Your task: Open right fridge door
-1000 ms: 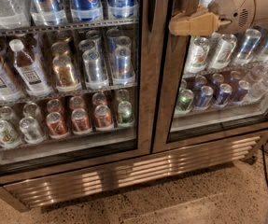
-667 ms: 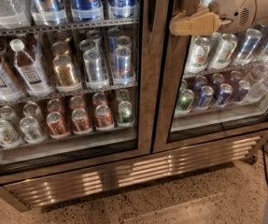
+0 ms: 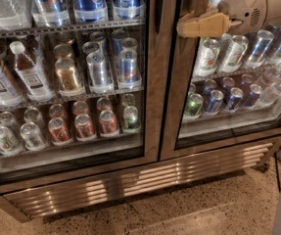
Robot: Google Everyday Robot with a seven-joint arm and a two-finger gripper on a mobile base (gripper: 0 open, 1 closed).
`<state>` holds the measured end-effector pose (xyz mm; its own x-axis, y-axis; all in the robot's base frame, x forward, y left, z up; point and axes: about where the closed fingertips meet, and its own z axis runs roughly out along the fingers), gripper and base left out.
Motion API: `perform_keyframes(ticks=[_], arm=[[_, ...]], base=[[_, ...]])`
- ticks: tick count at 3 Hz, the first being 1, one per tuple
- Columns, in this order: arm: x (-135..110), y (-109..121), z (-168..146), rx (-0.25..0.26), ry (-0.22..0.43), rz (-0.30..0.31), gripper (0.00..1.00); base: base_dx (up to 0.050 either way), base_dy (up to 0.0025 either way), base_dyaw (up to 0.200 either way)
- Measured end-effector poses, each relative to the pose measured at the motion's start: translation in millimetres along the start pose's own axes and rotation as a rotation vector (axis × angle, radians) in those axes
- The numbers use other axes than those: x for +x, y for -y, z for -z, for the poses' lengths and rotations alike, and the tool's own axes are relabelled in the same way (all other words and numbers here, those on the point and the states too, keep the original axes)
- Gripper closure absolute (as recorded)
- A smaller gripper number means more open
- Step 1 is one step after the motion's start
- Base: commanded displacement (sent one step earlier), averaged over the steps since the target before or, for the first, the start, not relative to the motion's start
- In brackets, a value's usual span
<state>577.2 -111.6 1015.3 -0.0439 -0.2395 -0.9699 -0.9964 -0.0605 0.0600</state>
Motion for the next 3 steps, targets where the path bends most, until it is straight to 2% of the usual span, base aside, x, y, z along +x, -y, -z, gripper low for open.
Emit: perform_keyframes(ticks=[1,2,3], arm=[[-0.9,-2.7,-1.5,-0.037,0.016,0.021,1.0],[-0.8,-2.8,-1.6,-0.038,0.016,0.021,1.0],[0.6,-4.1,-2.5,-0.059,0.012,0.025,1.0]], base=[[0.0,0.0,0.0],[0.0,0.0,0.0],[0.0,0.0,0.0]])
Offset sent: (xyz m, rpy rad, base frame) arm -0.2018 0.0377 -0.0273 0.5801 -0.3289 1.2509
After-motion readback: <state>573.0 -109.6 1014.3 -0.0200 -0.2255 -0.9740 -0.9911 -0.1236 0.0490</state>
